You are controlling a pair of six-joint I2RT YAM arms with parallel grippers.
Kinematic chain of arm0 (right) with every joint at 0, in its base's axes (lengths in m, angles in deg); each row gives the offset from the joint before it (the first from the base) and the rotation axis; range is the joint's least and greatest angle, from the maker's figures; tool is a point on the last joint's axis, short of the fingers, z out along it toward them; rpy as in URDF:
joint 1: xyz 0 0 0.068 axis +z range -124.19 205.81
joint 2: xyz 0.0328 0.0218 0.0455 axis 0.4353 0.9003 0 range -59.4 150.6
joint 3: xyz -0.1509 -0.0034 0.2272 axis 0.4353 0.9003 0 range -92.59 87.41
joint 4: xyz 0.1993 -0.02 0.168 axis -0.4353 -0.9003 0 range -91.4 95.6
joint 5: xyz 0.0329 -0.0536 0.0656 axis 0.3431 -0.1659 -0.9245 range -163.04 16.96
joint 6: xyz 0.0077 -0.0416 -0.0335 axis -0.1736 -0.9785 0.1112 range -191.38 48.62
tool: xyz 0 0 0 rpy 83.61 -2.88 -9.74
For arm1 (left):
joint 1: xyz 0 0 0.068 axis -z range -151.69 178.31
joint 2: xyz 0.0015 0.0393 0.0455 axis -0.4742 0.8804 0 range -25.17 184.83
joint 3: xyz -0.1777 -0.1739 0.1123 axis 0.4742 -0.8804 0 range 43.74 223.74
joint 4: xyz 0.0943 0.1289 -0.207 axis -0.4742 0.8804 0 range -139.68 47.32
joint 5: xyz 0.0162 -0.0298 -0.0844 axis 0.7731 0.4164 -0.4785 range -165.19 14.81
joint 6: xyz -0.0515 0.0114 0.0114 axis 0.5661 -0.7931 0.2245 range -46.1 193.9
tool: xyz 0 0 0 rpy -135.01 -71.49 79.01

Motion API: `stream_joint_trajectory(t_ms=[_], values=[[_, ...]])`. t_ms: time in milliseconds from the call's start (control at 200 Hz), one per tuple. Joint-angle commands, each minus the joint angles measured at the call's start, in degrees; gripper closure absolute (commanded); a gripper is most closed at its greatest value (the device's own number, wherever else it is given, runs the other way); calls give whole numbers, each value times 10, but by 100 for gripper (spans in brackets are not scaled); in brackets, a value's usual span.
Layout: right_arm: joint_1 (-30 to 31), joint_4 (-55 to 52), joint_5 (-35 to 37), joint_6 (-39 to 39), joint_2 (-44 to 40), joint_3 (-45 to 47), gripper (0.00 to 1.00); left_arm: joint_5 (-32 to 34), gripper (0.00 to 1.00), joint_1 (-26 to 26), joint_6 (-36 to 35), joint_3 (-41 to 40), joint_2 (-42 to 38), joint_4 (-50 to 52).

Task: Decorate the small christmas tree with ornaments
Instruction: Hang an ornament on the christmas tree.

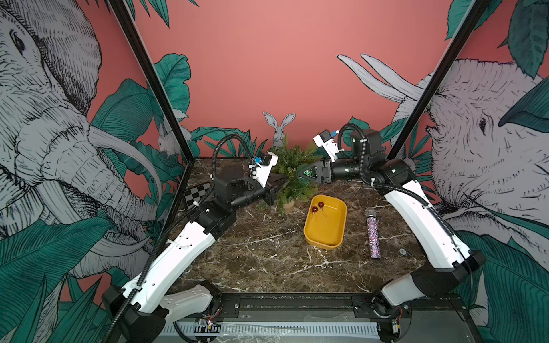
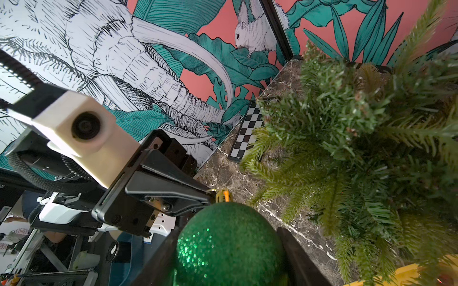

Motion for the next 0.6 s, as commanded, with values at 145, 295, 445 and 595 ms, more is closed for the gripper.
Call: stream_joint_trajectory(t_ms=[145,295,445,595], values=[[1,7,15,2,25,-45,55,9,100,-21,8,24,14,-1],[0,-4,20,1,38,-63,55,1,100,-31,18,28,23,-6],[0,-11,20,0,42,-72,55,-11,100,-32,19,35,31,-10],[0,-12,19,-1,39,-66,55,-27,100,-32,21,38,35,-13]])
